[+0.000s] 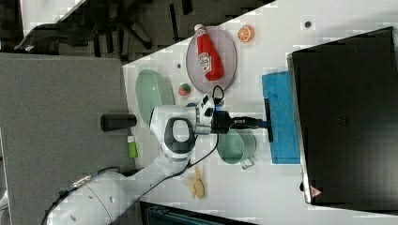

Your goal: Flap open oven.

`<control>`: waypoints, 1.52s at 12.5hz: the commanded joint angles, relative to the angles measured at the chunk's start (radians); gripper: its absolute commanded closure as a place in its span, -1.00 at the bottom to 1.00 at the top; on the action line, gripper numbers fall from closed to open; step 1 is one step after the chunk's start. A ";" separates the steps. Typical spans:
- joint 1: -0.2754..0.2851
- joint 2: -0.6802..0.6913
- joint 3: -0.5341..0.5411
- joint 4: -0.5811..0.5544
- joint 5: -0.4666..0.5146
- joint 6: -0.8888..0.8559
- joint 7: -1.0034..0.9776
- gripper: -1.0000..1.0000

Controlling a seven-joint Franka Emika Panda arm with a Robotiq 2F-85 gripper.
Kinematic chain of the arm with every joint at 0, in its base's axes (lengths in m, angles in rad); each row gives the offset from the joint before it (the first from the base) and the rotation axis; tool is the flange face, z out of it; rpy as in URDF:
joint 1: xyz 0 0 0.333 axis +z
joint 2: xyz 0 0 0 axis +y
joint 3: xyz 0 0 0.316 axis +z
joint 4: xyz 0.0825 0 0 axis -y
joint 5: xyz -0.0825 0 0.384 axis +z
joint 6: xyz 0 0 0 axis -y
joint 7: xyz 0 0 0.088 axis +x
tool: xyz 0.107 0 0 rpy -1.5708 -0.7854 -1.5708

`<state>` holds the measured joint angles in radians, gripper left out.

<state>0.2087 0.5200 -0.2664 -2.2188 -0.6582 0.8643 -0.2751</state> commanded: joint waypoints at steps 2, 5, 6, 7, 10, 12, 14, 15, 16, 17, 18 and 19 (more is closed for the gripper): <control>0.008 -0.002 0.012 0.054 0.037 0.039 0.076 0.65; 0.008 -0.088 0.027 0.061 0.176 0.043 0.076 0.65; 0.008 -0.125 0.029 0.063 0.231 0.042 0.076 0.65; 0.008 -0.166 0.028 0.068 0.297 0.036 0.076 0.65; 0.008 -0.307 0.029 0.099 0.509 -0.082 0.077 0.65; 0.007 -0.395 0.027 0.167 0.643 -0.250 0.098 0.65; 0.007 -0.456 0.021 0.269 0.712 -0.446 0.158 0.65; 0.006 -0.476 0.020 0.322 0.710 -0.527 0.204 0.65; 0.007 -0.492 0.021 0.371 0.710 -0.588 0.248 0.65; 0.007 -0.502 0.023 0.415 0.710 -0.637 0.284 0.65; 0.007 -0.511 0.023 0.447 0.710 -0.677 0.304 0.65; 0.007 -0.519 0.022 0.472 0.710 -0.703 0.312 0.65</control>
<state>0.2156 -0.0412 -0.2493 -1.7344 0.0515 0.2169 -0.0547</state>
